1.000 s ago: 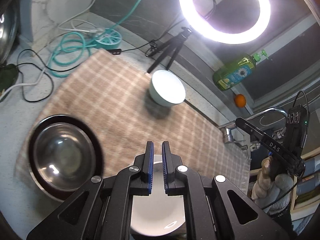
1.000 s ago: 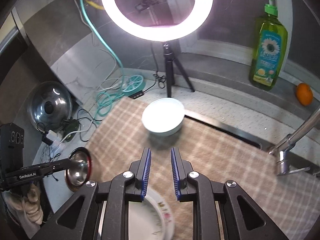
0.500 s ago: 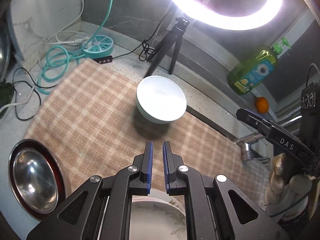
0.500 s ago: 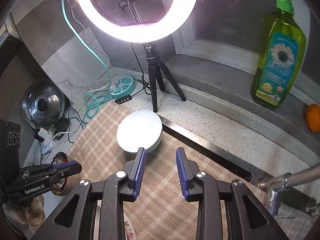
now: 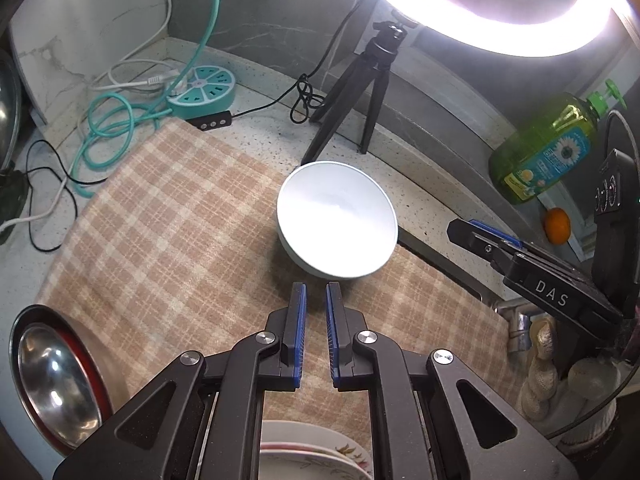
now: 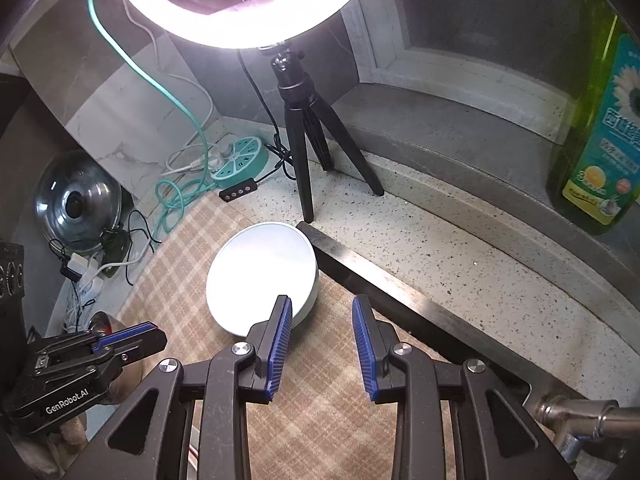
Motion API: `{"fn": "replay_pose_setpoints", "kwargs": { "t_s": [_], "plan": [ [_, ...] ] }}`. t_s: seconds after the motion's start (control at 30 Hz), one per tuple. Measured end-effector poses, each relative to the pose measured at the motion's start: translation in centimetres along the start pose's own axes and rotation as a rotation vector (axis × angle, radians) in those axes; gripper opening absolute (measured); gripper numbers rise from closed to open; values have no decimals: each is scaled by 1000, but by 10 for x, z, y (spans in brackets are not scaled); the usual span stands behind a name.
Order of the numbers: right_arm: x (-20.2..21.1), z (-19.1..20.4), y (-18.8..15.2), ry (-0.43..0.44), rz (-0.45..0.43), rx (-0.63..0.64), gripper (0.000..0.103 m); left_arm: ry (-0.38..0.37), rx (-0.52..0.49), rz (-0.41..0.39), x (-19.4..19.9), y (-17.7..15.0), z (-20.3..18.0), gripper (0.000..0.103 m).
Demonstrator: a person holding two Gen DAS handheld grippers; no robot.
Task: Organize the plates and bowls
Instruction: 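Move both grippers to the rim of the white bowl, then close both grippers on the rim of the white bowl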
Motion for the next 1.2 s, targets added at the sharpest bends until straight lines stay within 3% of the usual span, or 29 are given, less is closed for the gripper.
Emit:
{"fn": "replay_pose_setpoints", "kwargs": {
  "t_s": [0.17, 0.63, 1.03, 1.2],
  "plan": [
    [-16, -8, 7, 29, 20, -53, 28, -23, 73, 10, -8, 15, 16, 9],
    [-59, -4, 17, 120, 114, -149, 28, -31, 156, 58, -49, 44, 42, 9],
    [-79, 0, 13, 130, 172, -162, 28, -32, 153, 71, -62, 46, 45, 9],
    [-82, 3, 11, 124, 188, -157, 17, -28, 144, 77, -67, 46, 44, 9]
  ]
}}
Point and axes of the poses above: each gripper's, at about its wrist camera, not at the fingertips, and x roughly against the way its jaws point, z to its left, y to its top, the point moved 7 cm from there along -x, roughly the way its jaws point, and after that the axes turned 7 degrees about -y, right-handed, at the moved point
